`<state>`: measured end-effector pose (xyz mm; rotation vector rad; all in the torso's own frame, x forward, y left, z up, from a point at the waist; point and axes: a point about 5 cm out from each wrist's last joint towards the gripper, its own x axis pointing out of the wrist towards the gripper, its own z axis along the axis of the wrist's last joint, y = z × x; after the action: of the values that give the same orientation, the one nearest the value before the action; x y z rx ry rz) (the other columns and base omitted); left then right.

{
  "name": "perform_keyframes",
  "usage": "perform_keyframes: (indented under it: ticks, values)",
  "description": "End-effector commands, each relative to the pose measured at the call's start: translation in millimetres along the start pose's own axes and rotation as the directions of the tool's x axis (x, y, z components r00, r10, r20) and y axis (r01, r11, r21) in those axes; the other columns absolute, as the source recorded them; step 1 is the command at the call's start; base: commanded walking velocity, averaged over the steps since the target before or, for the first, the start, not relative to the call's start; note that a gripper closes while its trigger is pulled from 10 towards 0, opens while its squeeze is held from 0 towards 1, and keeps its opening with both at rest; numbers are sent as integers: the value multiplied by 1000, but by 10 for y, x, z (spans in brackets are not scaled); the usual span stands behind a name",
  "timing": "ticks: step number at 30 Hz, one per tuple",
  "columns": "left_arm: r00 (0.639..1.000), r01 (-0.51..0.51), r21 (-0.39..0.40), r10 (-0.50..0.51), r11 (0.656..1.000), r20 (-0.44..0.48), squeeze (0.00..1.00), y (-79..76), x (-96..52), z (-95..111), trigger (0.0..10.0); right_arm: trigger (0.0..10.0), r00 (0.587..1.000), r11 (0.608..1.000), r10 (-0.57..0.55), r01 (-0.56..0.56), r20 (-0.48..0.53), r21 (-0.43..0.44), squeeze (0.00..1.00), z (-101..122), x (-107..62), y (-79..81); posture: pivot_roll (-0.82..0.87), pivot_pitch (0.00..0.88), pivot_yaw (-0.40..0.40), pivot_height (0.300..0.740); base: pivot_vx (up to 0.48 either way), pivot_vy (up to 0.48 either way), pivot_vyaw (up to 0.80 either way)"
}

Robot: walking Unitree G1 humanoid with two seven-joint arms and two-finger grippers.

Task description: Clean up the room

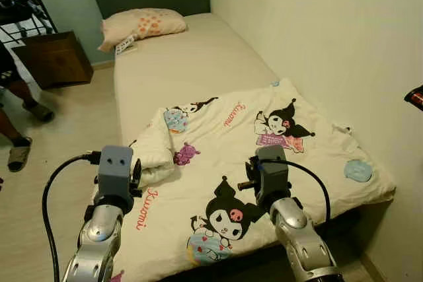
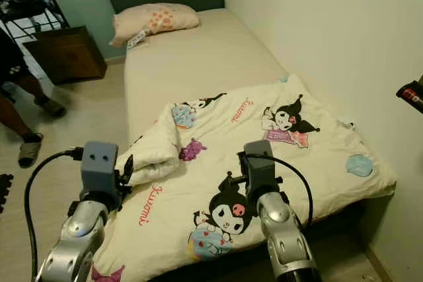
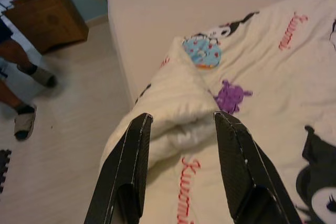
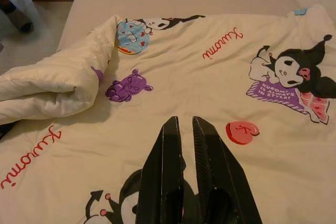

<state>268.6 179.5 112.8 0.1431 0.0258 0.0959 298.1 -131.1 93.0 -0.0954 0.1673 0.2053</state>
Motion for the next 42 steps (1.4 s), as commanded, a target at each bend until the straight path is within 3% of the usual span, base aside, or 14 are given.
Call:
perform_keyframes:
  ticks: [1,42]
  values:
    - [1000,-2,30,3,1000,-28,0,56,-28,-49,10000,10000,1000,1000,5,-5,-24,17,0,-59,-7,22,-70,96,41,740,0,0,0]
    - [999,26,20,-26,999,-44,0,-12,-27,-81,10000,10000,999,1000,14,-14,-43,2,0,-111,20,46,-68,77,39,740,0,0,0]
